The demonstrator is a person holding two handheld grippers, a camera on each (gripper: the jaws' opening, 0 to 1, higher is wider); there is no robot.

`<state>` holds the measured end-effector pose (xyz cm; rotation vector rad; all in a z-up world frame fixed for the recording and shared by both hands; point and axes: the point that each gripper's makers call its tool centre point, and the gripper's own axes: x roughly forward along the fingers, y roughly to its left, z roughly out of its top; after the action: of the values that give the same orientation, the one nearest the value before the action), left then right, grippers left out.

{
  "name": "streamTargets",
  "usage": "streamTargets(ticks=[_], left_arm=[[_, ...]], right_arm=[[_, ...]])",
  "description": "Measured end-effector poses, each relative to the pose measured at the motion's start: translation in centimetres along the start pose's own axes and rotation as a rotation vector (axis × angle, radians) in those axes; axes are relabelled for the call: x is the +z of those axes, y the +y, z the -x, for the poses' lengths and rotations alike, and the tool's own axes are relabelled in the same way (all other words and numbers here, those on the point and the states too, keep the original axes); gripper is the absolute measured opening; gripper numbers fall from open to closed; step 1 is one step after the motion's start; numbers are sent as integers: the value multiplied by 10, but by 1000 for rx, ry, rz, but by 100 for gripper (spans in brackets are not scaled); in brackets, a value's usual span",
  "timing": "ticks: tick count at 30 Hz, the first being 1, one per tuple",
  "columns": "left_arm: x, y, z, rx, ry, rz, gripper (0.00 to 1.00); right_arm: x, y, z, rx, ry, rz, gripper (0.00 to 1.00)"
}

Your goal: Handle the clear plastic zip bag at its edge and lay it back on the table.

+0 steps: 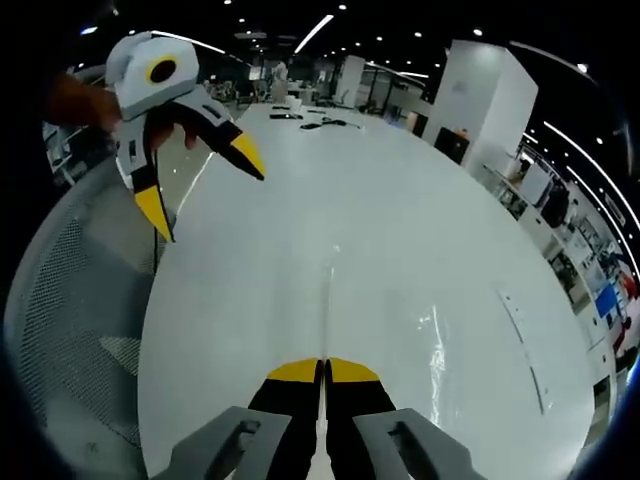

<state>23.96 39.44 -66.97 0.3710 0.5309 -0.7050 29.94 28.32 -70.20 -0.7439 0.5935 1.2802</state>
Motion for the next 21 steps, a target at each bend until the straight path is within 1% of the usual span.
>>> streamTargets(ticks=[2,3,5,7,16,21], left_arm=[[-1,0,0,-2,3,-2,57],[-1,0,0,-2,4,-4,57],[-1,-1,1,-4,5,-6,57],[-1,-1,1,-6,5,-7,57],[2,-8,-2,-23,18,-53,54],[2,-12,-6,-36,19,-65,53]], right_arm=[[0,2,1,5,6,9,0],[-1,5,1,10,11,28,0],[2,10,3,23,5,39,0],[0,11,3,25,15,55,0],[5,29,12,59,24,122,0],[5,34,17,77,23,155,0]])
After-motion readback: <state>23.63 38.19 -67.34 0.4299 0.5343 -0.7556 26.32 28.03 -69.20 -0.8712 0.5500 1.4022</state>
